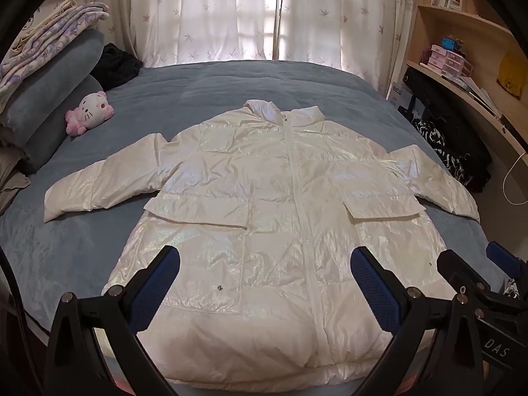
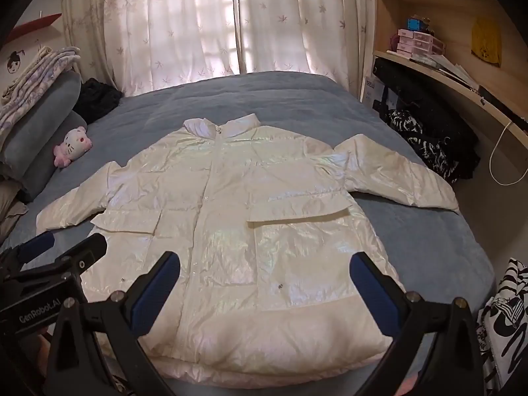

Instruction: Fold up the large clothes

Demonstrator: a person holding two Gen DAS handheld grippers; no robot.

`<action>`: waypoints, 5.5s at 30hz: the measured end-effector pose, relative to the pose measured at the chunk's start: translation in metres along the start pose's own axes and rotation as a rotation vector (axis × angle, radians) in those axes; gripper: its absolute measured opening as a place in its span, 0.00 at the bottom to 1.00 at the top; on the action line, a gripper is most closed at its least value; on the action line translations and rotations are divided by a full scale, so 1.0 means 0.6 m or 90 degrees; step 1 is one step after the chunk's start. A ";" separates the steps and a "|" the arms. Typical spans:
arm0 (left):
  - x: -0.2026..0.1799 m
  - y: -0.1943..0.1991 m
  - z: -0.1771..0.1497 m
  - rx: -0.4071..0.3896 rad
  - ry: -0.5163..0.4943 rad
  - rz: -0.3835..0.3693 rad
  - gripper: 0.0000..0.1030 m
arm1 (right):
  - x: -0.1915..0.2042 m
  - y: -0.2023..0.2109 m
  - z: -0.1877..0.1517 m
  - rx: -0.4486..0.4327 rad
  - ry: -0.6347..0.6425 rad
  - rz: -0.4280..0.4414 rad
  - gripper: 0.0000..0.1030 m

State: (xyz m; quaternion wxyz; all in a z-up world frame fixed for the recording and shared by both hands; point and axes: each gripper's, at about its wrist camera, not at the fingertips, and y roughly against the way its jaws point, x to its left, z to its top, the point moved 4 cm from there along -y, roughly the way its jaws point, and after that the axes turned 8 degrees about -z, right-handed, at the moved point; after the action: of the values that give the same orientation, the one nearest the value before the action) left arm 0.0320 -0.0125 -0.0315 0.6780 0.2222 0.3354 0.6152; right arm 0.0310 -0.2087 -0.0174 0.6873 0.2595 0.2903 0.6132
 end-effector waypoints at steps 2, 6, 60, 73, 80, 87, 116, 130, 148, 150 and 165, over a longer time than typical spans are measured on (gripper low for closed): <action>0.000 -0.001 0.000 0.000 0.000 0.002 0.99 | 0.001 0.003 -0.002 -0.002 -0.001 0.001 1.00; 0.001 -0.003 -0.002 0.000 0.000 0.006 0.99 | -0.003 -0.001 0.000 0.004 -0.012 0.004 1.00; -0.001 -0.049 -0.007 0.030 -0.009 0.040 0.99 | -0.039 0.054 0.082 0.030 -0.076 0.046 1.00; -0.001 -0.053 -0.005 0.030 -0.009 0.039 0.99 | -0.044 0.051 0.090 0.027 -0.090 0.053 1.00; -0.020 -0.060 0.021 0.023 -0.026 0.037 0.99 | -0.053 0.017 0.089 0.030 -0.072 0.023 1.00; -0.050 -0.068 0.076 -0.014 -0.055 0.035 0.99 | -0.082 -0.046 0.093 0.052 -0.063 -0.002 1.00; -0.176 -0.277 0.327 0.007 -0.045 -0.069 0.99 | -0.372 -0.285 0.242 0.090 -0.200 -0.147 0.88; -0.165 -0.486 0.318 0.055 -0.025 -0.014 0.99 | -0.650 -0.496 0.088 0.267 -0.491 -0.210 0.86; -0.293 -0.590 0.256 0.124 -0.086 -0.024 0.64 | -0.670 -0.535 0.068 0.165 -0.587 -0.162 0.10; -0.282 -0.573 0.259 0.117 -0.087 -0.030 0.49 | -0.655 -0.513 0.098 0.122 -0.565 -0.164 0.09; -0.008 -0.369 0.284 0.037 0.008 0.037 0.50 | -0.146 -0.280 0.328 -0.114 -0.058 0.099 0.09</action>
State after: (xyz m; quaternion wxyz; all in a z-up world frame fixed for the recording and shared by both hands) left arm 0.3075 -0.0303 -0.0734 0.6507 0.2476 0.3507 0.6263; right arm 0.2814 -0.3147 0.0071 0.6704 0.2466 0.1821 0.6757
